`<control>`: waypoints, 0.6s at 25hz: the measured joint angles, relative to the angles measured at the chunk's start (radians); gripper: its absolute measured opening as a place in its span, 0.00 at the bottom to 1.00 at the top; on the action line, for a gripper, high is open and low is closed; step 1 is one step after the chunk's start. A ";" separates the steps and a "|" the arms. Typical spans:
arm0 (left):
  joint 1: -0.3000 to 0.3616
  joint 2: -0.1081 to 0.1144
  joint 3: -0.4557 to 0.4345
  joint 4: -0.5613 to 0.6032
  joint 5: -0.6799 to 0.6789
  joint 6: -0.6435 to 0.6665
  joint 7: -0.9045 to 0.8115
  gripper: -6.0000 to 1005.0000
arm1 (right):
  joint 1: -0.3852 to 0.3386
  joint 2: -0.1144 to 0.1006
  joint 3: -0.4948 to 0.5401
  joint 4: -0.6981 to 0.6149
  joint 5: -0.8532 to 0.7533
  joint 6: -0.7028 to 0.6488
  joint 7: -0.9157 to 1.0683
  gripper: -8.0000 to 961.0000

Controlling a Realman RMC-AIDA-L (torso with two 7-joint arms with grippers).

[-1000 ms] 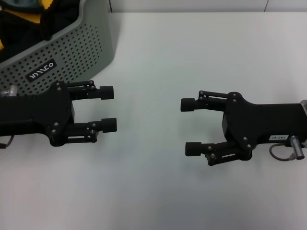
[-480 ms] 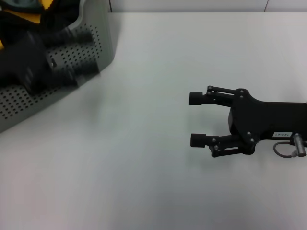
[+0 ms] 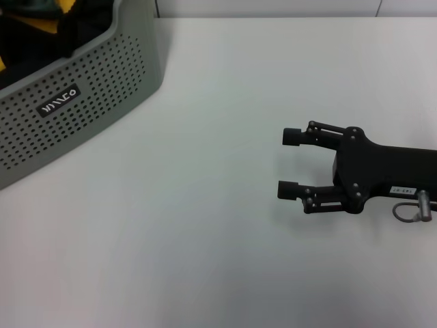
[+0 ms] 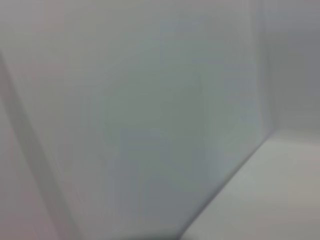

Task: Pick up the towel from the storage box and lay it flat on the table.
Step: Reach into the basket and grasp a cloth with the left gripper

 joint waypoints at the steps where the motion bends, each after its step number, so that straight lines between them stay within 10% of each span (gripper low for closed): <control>1: -0.012 0.001 -0.002 0.039 0.077 -0.012 -0.005 0.71 | -0.001 0.001 0.001 0.000 -0.001 0.012 0.000 0.91; 15: -0.034 -0.049 0.087 0.220 0.503 -0.117 -0.002 0.70 | -0.008 0.004 0.029 0.000 0.001 0.062 -0.006 0.91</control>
